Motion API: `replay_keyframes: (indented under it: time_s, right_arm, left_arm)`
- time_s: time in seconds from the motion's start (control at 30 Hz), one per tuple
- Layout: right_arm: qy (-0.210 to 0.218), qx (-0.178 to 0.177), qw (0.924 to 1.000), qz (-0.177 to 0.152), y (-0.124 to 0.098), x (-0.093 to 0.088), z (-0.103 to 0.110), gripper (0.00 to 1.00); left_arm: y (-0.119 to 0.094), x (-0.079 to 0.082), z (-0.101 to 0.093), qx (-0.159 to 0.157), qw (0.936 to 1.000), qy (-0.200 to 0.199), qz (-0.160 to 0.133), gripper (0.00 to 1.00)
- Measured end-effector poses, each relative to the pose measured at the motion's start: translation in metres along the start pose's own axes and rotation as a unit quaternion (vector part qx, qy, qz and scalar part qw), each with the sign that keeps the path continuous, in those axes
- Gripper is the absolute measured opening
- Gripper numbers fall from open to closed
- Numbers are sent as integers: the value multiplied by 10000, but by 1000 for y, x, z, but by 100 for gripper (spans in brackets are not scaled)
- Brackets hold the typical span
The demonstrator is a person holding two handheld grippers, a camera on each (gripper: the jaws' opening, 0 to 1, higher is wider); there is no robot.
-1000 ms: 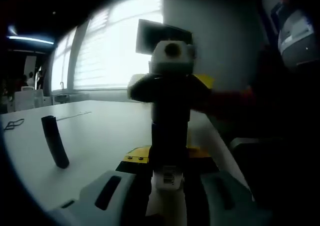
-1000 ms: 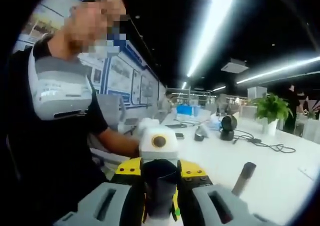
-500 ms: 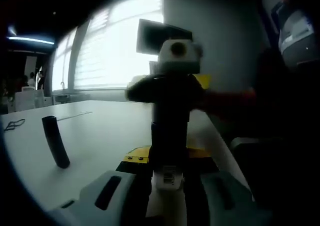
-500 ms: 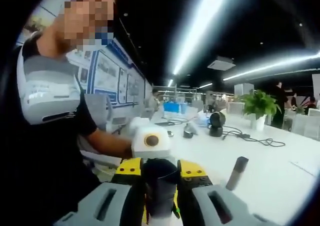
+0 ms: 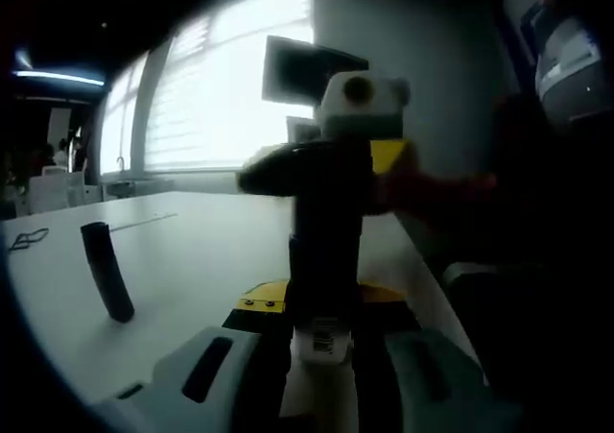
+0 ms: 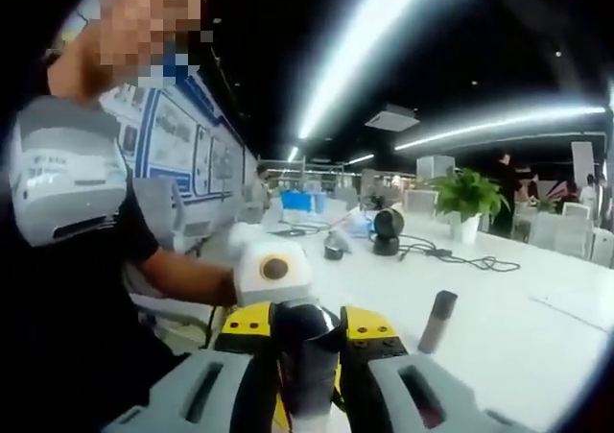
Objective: Pick up cosmetic bottle twist off cap place on table pick up cap screw tight cap place on table
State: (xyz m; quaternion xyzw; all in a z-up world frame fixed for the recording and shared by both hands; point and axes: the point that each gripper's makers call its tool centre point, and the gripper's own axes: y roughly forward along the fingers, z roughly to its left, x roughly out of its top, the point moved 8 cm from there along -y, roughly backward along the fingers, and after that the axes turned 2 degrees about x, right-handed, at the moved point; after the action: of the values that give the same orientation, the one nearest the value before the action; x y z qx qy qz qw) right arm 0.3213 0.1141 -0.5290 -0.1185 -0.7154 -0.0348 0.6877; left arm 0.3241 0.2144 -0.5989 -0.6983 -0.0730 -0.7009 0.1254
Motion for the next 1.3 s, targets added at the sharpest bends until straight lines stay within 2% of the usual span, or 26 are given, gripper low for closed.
replay_keyframes:
  time_s: [0.17,0.3,0.47,0.9,1.3]
  right_arm:
    - [-49,-212,9998,44,-2,0,4,18]
    - [148,-512,9986,27,-5,-1,2,18]
    - [120,-693,9975,-15,-5,-2,4,17]
    - [242,-1580,9871,-44,-3,-2,14,17]
    - [256,-1870,9820,-117,-3,-3,16,17]
  left_arm:
    - [0,0,-1,31,10000,79,29,13]
    - [0,1,-1,122,9999,78,64,12]
    - [0,1,-1,175,9998,80,78,11]
    - [0,1,-1,226,9997,50,86,11]
    - [0,2,-2,251,9996,63,100,11]
